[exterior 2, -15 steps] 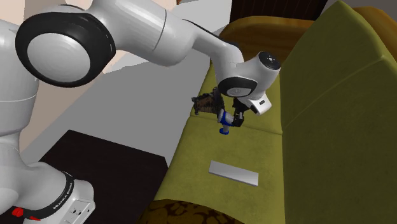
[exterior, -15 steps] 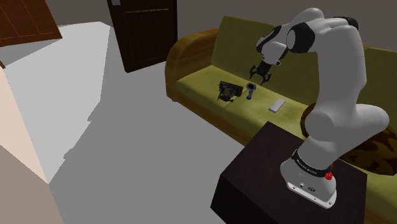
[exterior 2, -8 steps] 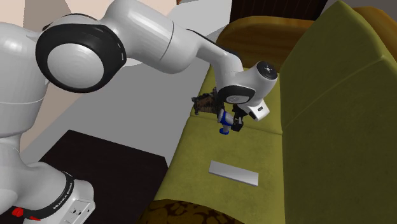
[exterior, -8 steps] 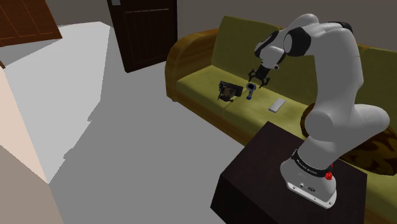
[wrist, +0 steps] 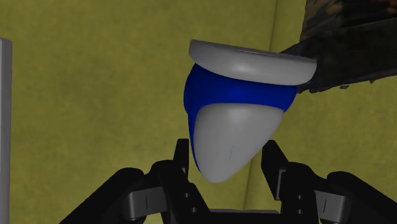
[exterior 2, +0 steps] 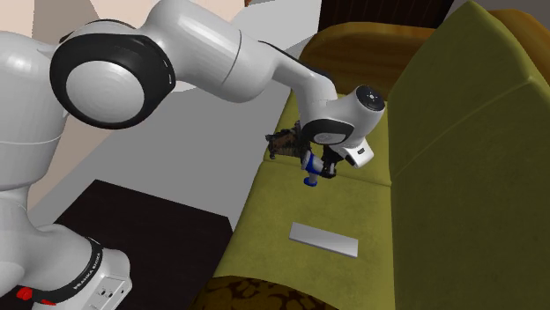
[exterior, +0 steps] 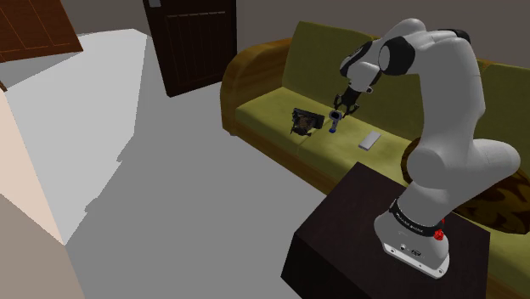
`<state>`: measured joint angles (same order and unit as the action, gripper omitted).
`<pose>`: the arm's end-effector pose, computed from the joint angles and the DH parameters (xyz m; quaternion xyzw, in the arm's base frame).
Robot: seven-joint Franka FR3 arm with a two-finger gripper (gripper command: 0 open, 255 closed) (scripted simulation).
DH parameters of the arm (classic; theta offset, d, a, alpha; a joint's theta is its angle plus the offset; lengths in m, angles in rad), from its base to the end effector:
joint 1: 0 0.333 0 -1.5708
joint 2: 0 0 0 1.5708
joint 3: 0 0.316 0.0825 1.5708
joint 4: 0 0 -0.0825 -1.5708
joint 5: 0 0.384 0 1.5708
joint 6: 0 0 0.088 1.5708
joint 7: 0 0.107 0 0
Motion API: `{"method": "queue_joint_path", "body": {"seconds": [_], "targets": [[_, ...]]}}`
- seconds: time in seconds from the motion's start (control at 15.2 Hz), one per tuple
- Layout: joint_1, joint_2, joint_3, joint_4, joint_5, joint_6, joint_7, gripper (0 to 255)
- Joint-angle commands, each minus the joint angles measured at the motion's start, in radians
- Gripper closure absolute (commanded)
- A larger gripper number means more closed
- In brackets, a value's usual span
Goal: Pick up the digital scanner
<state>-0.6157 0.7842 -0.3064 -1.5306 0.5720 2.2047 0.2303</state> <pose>0.4640 -0.5277 0.2028 -0.7494 0.6515 -0.0134 0.1173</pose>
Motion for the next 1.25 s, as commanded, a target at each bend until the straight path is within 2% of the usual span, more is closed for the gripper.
{"method": "queue_joint_path", "body": {"seconds": [0.0,1.19], "targets": [[0.001,0.001,0.001,-0.001,0.001,0.0,0.0,255],[0.022,-0.12,-0.036,0.004,-0.053,-0.118,0.053,255]]}}
